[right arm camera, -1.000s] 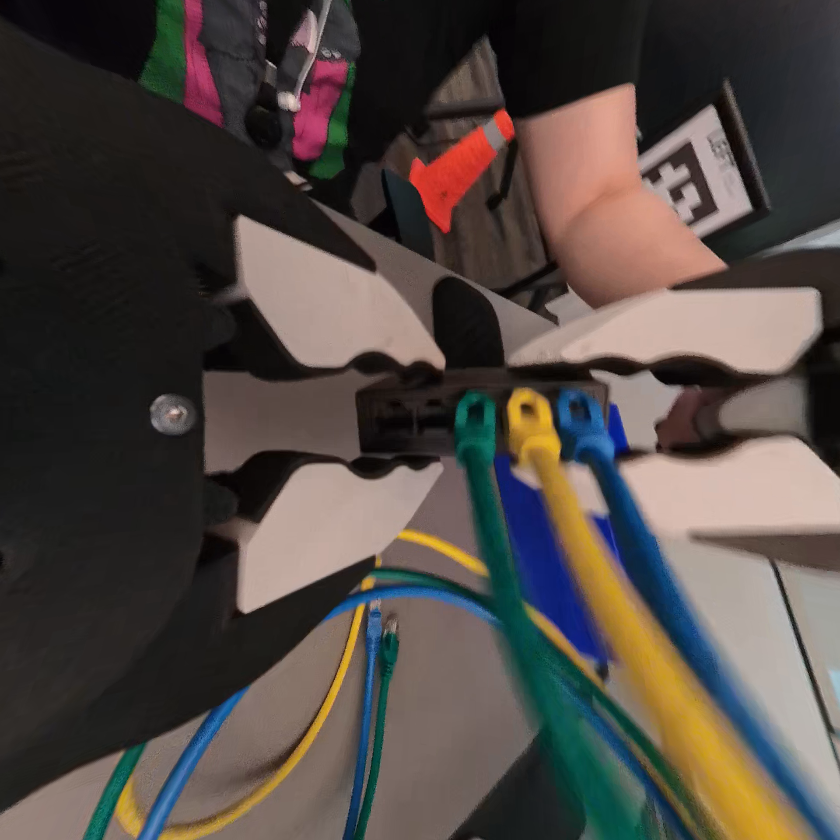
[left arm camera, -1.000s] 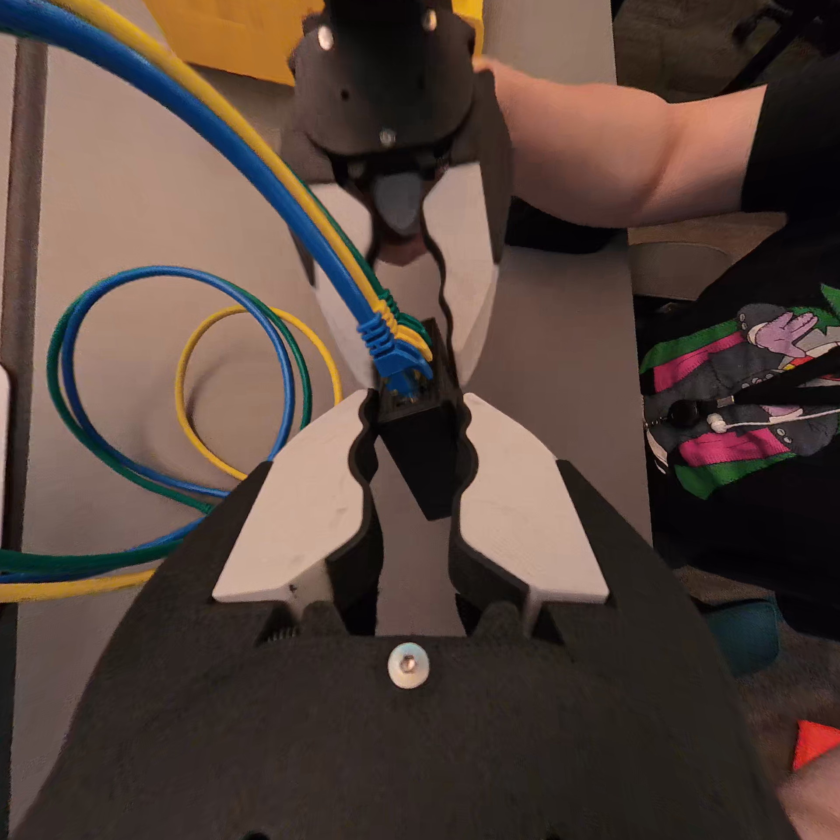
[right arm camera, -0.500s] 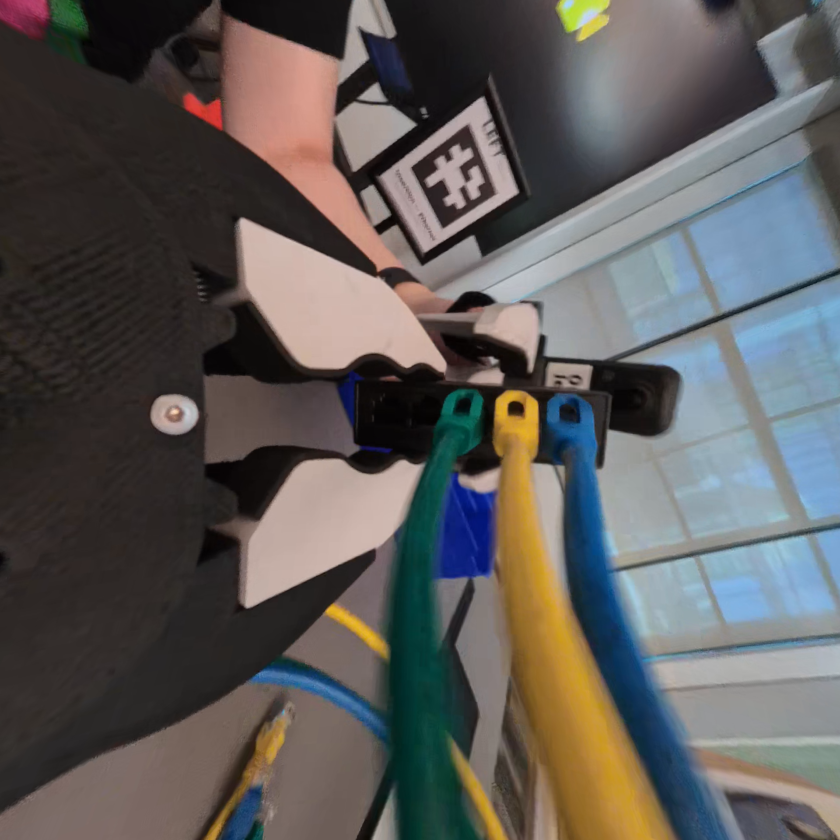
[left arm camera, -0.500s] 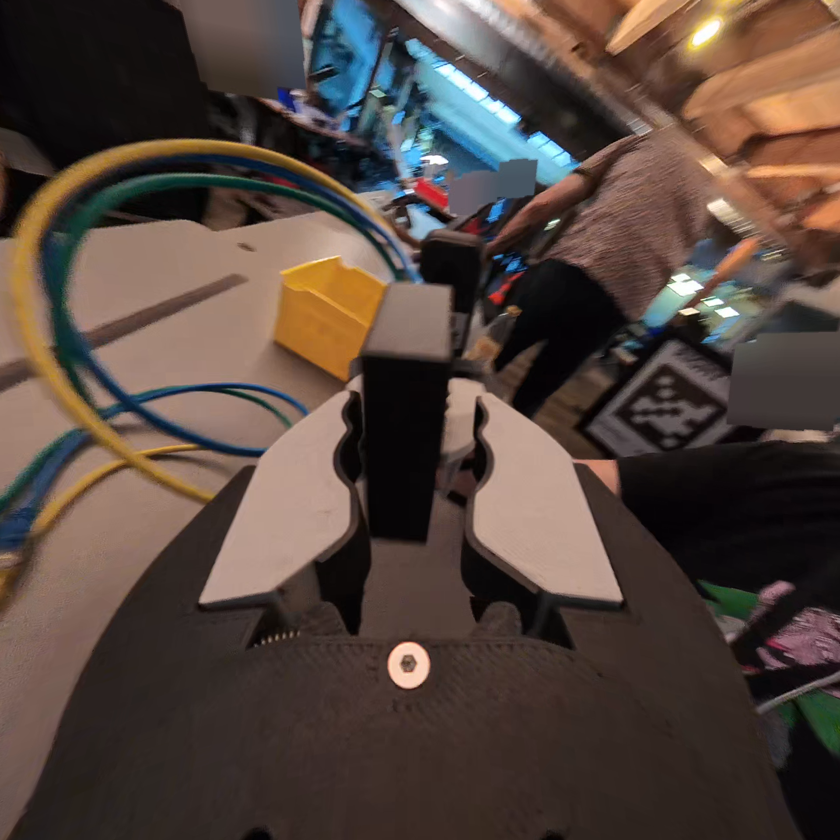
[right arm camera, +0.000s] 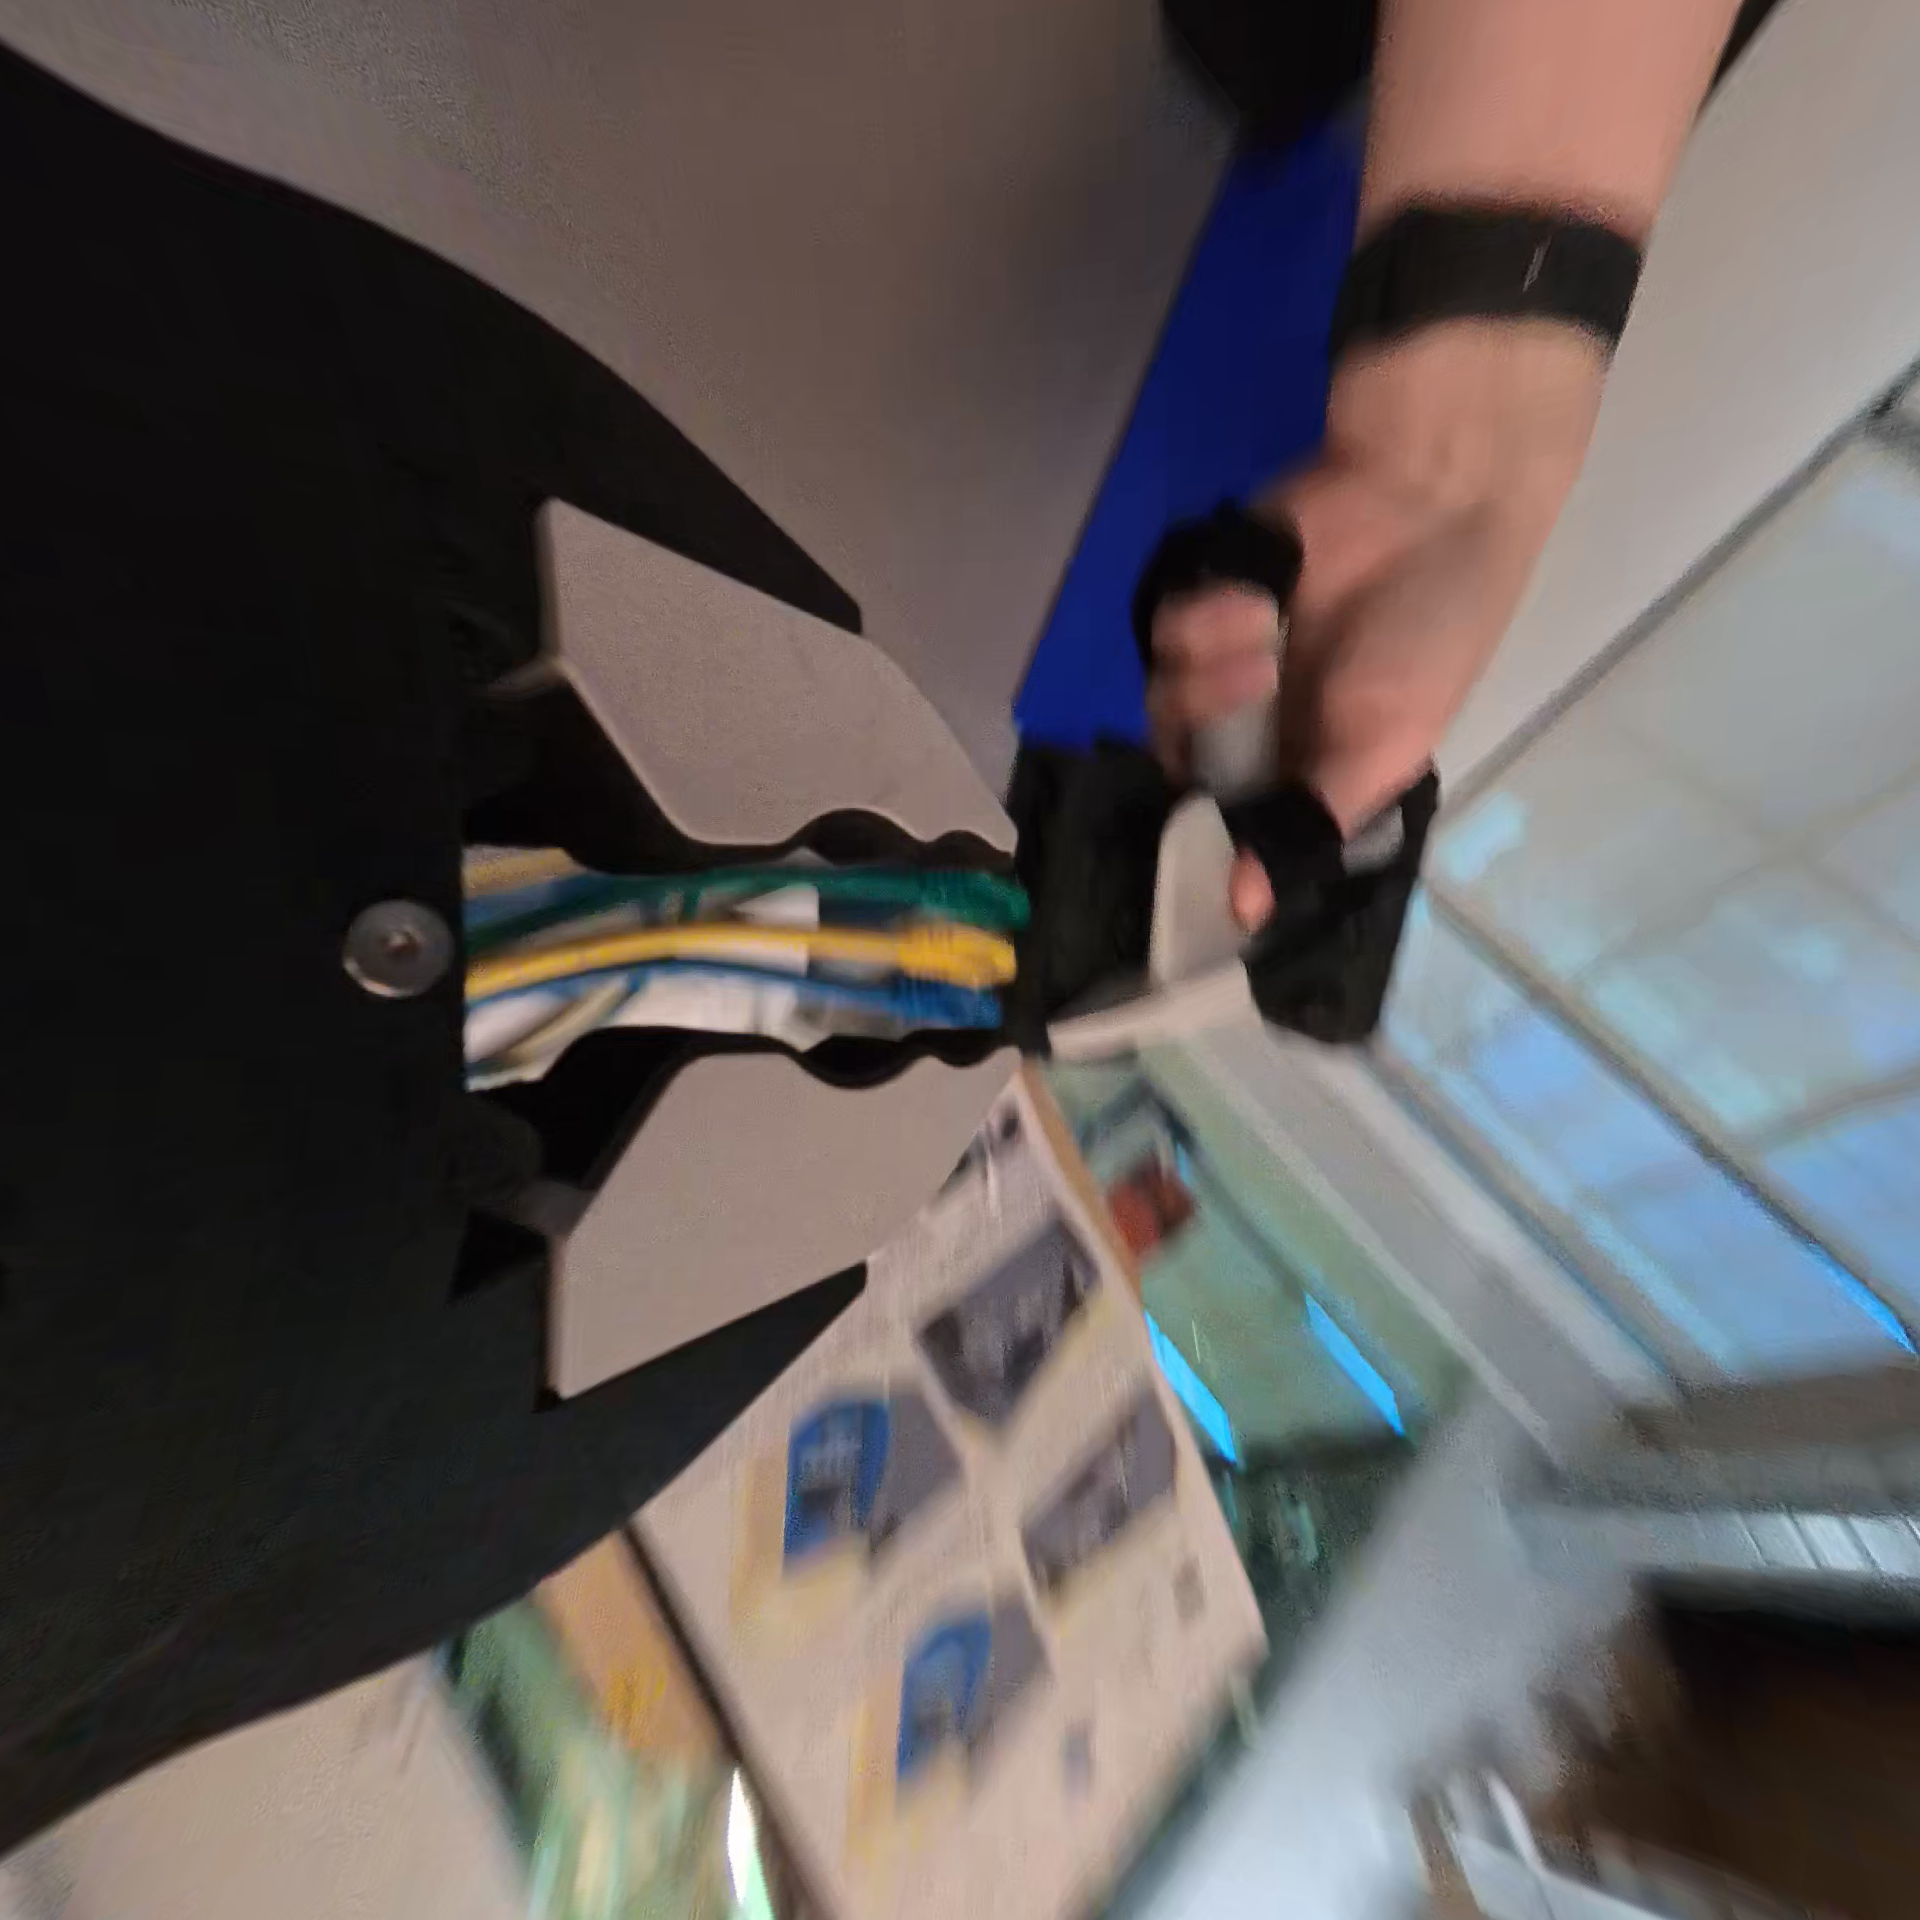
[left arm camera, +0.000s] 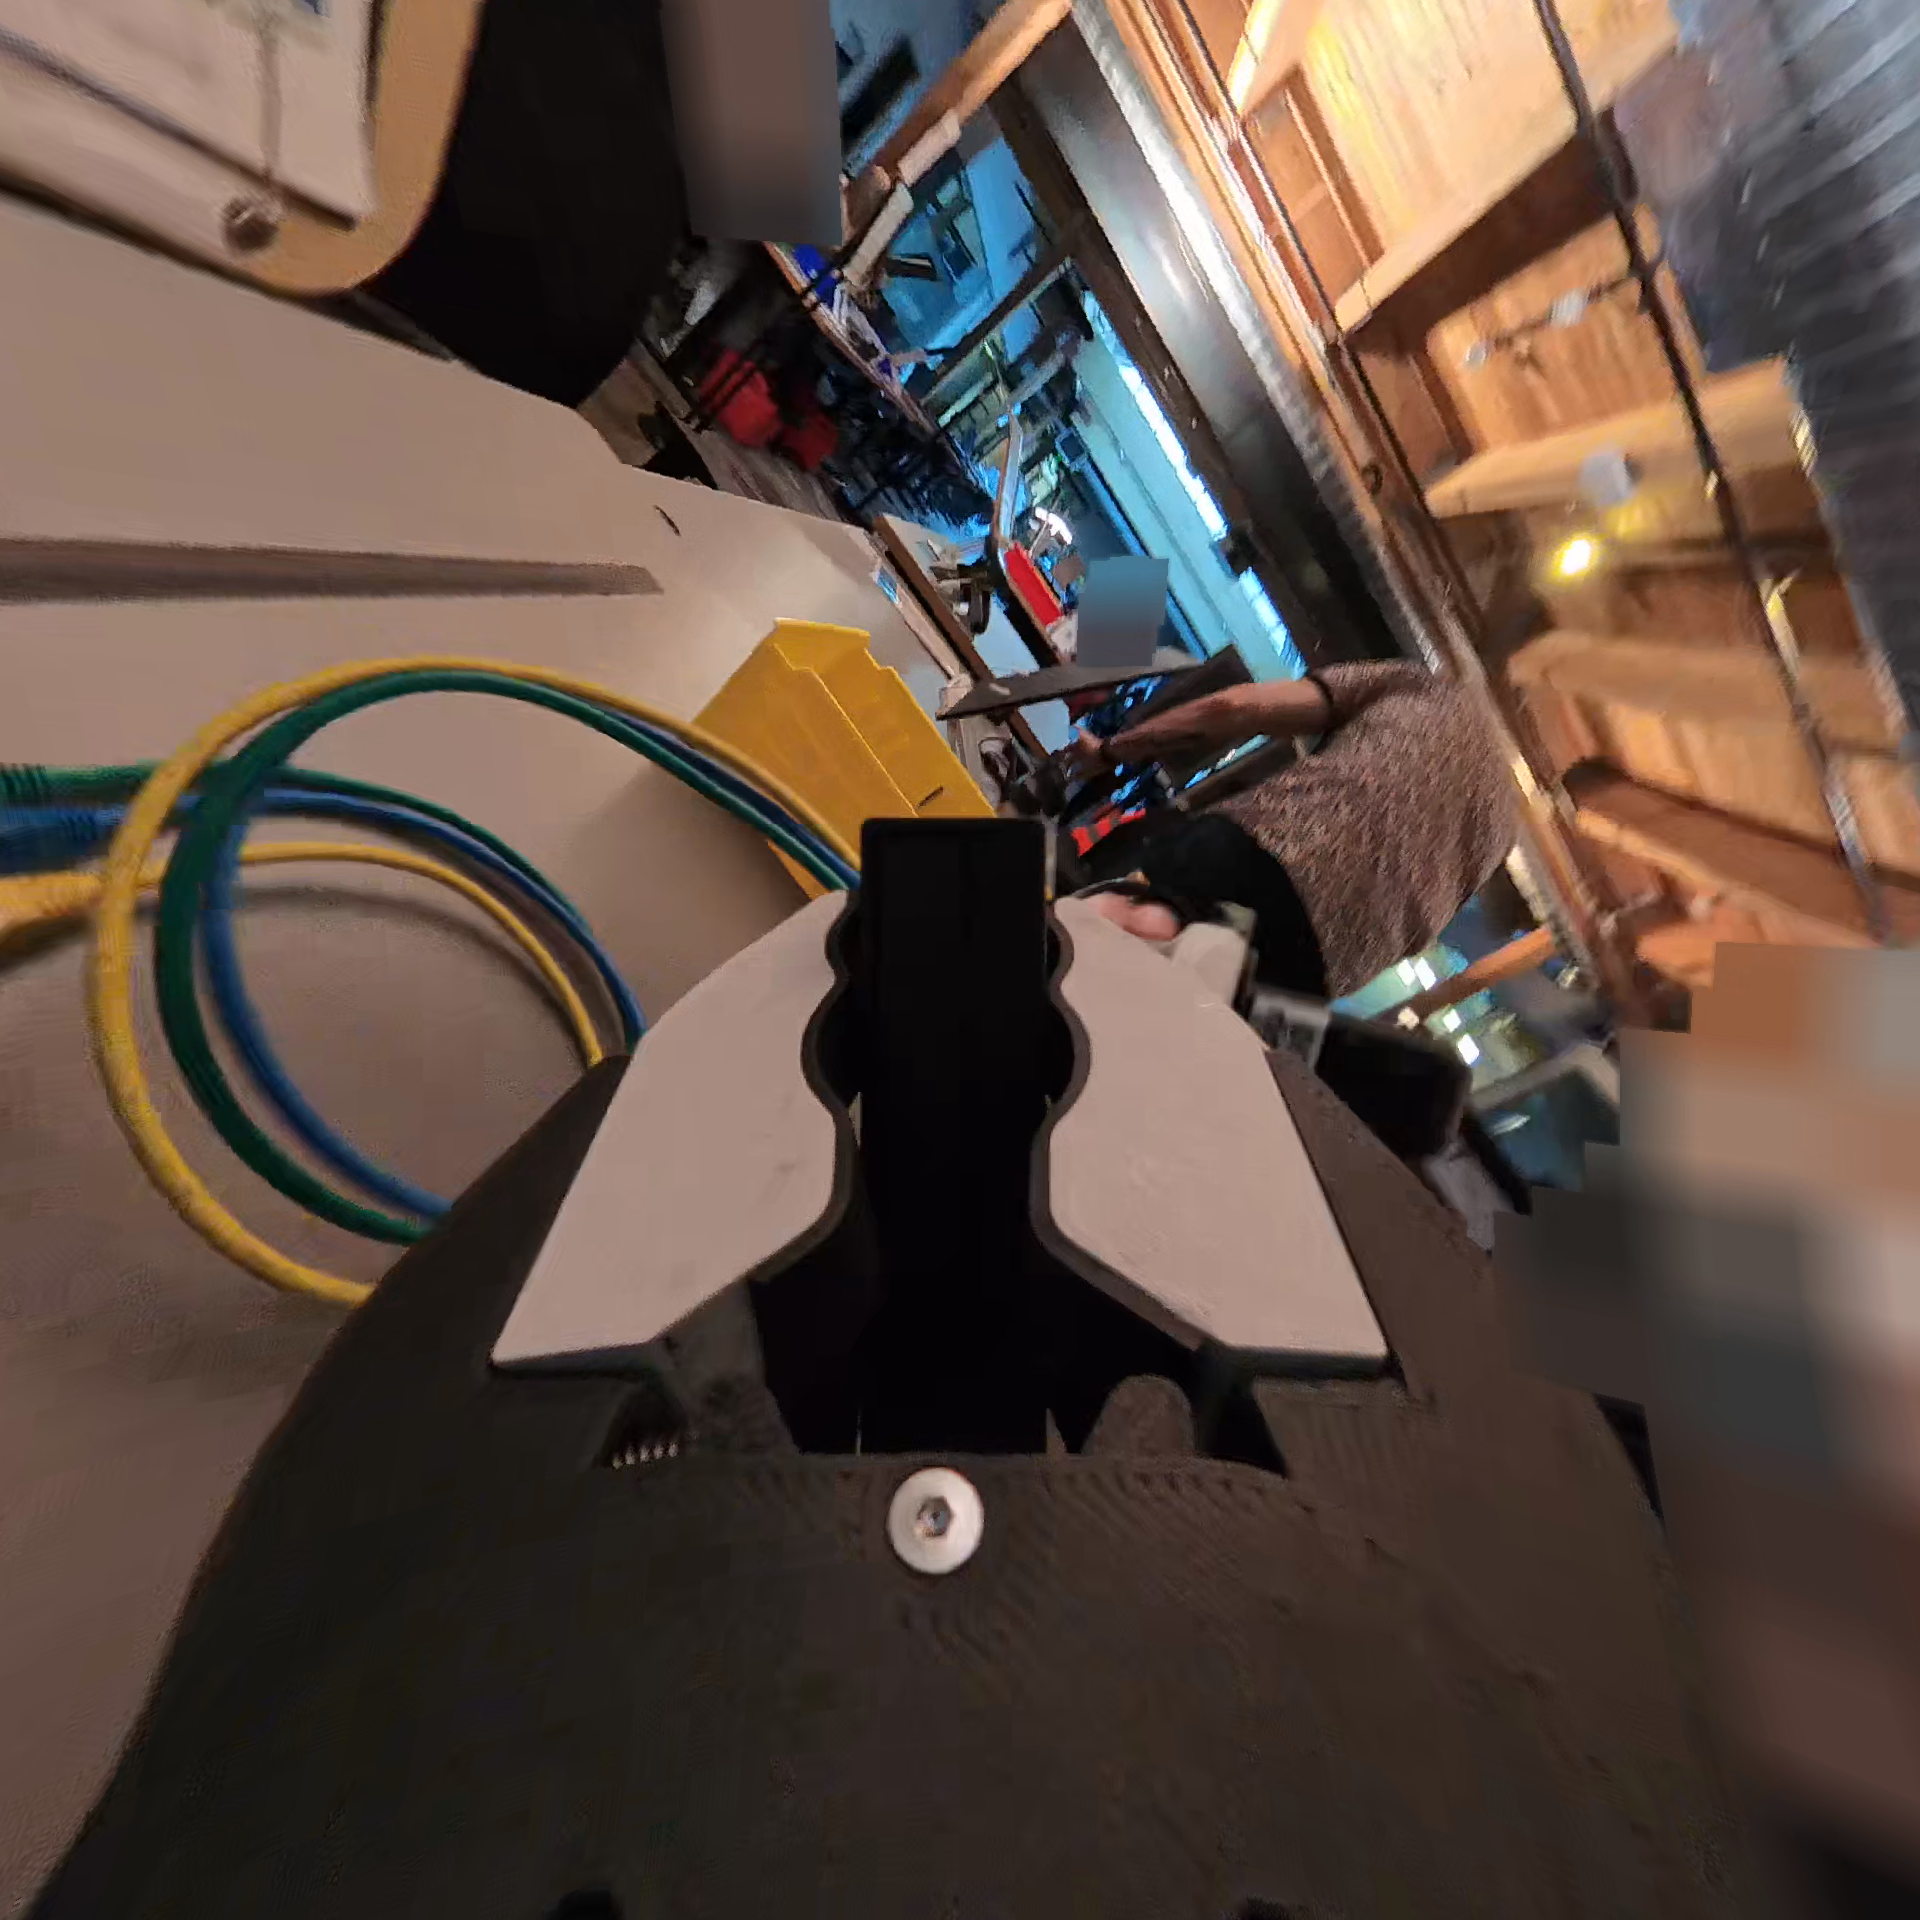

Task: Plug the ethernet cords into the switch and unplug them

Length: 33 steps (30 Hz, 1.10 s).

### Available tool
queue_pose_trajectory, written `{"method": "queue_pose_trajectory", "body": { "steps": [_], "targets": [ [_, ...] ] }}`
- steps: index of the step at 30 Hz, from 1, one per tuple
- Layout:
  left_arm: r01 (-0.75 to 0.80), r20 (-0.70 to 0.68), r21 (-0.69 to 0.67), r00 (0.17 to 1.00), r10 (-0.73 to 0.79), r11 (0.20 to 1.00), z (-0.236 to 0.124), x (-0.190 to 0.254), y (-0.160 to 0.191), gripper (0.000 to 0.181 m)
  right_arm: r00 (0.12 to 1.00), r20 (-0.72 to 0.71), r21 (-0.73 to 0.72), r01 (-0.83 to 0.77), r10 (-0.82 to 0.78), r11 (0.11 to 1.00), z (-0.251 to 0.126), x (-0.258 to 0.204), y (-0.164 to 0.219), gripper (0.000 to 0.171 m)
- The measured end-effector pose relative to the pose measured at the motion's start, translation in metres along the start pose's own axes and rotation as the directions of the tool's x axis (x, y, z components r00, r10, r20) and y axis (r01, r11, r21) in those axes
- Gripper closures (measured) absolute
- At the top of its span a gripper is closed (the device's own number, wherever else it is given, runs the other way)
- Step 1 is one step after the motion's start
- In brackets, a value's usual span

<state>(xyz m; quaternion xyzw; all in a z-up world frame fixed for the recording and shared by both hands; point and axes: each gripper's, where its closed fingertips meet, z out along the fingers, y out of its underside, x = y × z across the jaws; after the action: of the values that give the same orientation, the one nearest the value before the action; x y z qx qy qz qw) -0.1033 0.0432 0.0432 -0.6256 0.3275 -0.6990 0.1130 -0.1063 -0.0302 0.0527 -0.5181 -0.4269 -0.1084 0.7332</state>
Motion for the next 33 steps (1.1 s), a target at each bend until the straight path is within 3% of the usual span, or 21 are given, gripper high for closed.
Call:
{"method": "queue_pose_trajectory", "body": {
  "steps": [2,4,6,7,10,11,13,15,18,21,25,28,31,33],
  "targets": [
    [0.058,-0.009,0.017,0.998,-0.058,0.998,-0.001,-0.01,0.001,0.152,0.991,-0.058,-0.09,0.119,-0.124,0.989,0.008,0.0,0.011,0.124],
    [0.095,-0.024,0.018,0.995,-0.095,0.995,0.001,-0.017,0.003,0.152,0.994,-0.053,-0.262,0.079,-0.096,0.962,0.022,-0.007,0.04,0.102],
    [0.119,-0.051,0.0,0.992,-0.119,0.993,0.003,-0.017,0.006,0.152,0.993,-0.078,-0.409,0.05,-0.089,0.911,0.028,-0.008,0.069,0.101],
    [0.117,-0.056,-0.008,0.991,-0.118,0.993,0.004,-0.017,0.007,0.152,0.994,-0.067,-0.458,0.044,-0.084,0.888,0.029,-0.01,0.081,0.104],
    [0.075,-0.047,-0.052,0.996,-0.078,0.996,0.008,-0.017,0.014,0.152,0.999,-0.035,-0.519,-0.045,0.032,0.853,0.024,-0.016,0.096,0.14],
    [0.056,-0.047,-0.066,0.997,-0.059,0.996,0.009,-0.016,0.015,0.15,0.996,-0.033,-0.535,-0.084,0.079,0.84,0.023,-0.015,0.098,0.145],
    [0.022,-0.058,-0.079,0.998,-0.026,0.997,0.011,-0.014,0.016,0.149,0.985,-0.055,-0.551,-0.168,0.165,0.817,0.02,-0.011,0.097,0.151],
    [-0.045,-0.089,-0.083,0.995,0.037,0.996,0.011,-0.005,0.015,0.128,0.975,-0.105,-0.545,-0.22,0.195,0.809,0.017,-0.004,0.095,0.156],
    [-0.28,0.006,-0.113,0.959,0.283,0.953,0.004,-0.002,0.015,0.116,0.965,-0.14,-0.543,-0.261,0.22,0.798,0.014,0.002,0.094,0.158],
    [-0.587,0.152,-0.156,0.78,0.607,0.794,-0.008,0.001,0.01,0.096,0.96,-0.141,-0.558,-0.279,0.241,0.782,0.01,0.005,0.097,0.158],
    [-0.805,0.288,-0.348,0.395,0.872,0.48,-0.01,0.005,0.015,0.084,0.946,-0.121,-0.632,-0.307,0.302,0.712,0.001,0.006,0.102,0.158],
    [-0.784,0.346,-0.556,0.085,0.934,0.277,-0.001,-0.011,0.018,0.091,0.935,-0.128,-0.688,-0.324,0.331,0.649,-0.008,0.007,0.103,0.158],
    [-0.746,0.292,-0.655,-0.101,0.951,0.122,0.016,-0.026,0.028,0.094,0.927,-0.131,-0.734,-0.33,0.352,0.594,-0.017,0.007,0.102,0.158],
    [-0.714,0.271,-0.697,-0.175,0.947,0.067,0.021,-0.038,0.031,0.098,0.925,-0.122,-0.778,-0.315,0.361,0.544,-0.025,0.004,0.104,0.158]
  ]
}}
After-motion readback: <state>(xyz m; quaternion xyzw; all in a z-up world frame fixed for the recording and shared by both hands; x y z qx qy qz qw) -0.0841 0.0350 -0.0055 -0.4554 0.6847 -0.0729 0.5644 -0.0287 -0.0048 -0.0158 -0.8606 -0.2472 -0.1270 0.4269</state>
